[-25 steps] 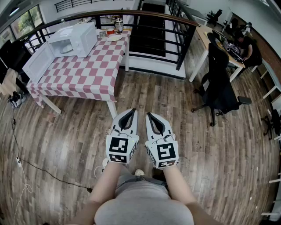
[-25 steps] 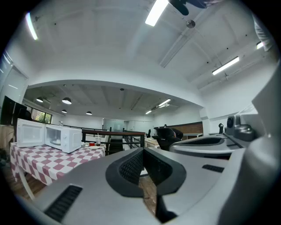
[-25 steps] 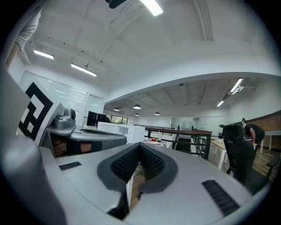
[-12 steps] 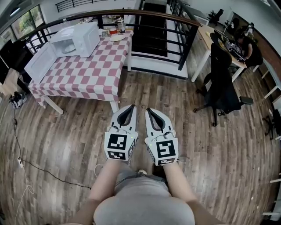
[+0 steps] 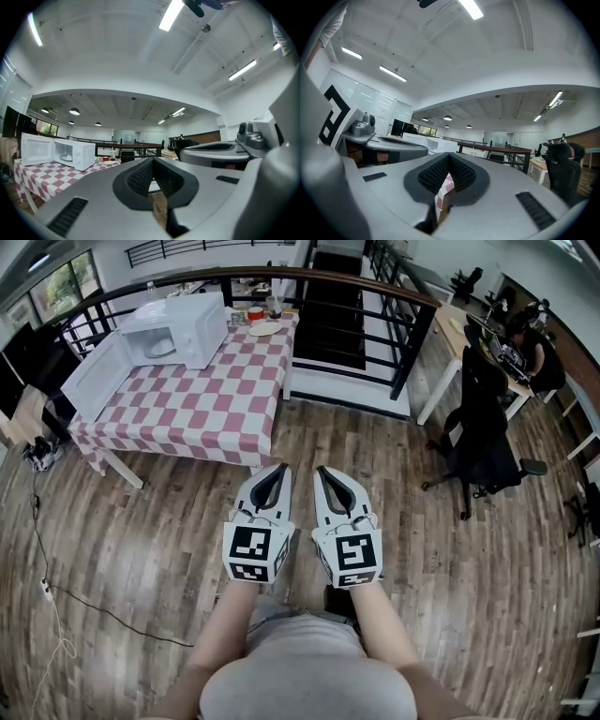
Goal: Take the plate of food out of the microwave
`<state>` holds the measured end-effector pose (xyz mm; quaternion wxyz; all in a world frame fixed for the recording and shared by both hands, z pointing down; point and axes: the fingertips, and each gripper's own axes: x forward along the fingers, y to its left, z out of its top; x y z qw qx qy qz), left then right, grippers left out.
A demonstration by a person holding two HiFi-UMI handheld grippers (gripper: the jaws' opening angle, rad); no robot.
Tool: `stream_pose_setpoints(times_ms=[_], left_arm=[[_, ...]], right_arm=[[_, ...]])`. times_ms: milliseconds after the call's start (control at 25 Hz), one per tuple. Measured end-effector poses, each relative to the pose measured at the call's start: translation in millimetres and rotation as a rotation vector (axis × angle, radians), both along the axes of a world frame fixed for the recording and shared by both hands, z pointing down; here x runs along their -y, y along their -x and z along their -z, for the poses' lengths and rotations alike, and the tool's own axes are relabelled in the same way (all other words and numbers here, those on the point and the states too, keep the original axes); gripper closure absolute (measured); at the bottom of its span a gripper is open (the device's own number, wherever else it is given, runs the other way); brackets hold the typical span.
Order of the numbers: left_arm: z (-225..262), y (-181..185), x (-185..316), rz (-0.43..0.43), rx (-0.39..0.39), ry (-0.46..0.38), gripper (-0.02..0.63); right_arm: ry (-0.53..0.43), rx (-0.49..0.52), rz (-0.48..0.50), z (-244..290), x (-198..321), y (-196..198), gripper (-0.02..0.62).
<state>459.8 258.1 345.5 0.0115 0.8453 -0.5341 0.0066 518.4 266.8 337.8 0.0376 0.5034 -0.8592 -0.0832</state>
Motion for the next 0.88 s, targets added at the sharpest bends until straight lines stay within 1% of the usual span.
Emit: stream_pose_setpoints(times_ms=[640, 880], left_arm=[[12, 77, 55, -0.003, 0.004, -0.020, 0.603], [14, 116, 75, -0.002, 0.015, -0.030, 0.603]], right_arm=[[0.004, 0.027, -0.007, 3, 47, 75, 0.571], [-0.002, 0.043, -0.008, 3, 68, 113, 0.571]])
